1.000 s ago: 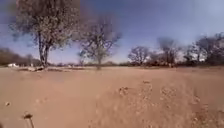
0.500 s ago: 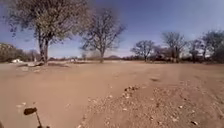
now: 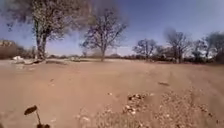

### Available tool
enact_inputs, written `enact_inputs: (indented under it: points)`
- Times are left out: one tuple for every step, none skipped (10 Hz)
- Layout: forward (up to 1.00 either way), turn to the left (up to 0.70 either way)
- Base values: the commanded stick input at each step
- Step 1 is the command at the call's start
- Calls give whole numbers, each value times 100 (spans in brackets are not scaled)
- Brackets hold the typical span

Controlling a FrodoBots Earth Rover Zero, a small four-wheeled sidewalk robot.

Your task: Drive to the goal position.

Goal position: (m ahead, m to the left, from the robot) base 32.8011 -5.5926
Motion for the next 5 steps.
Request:
enact_inputs:
  points:
    - [100,-27]
    - [100,-27]
    - [100,-27]
    - [100,-27]
    - [100,-27]
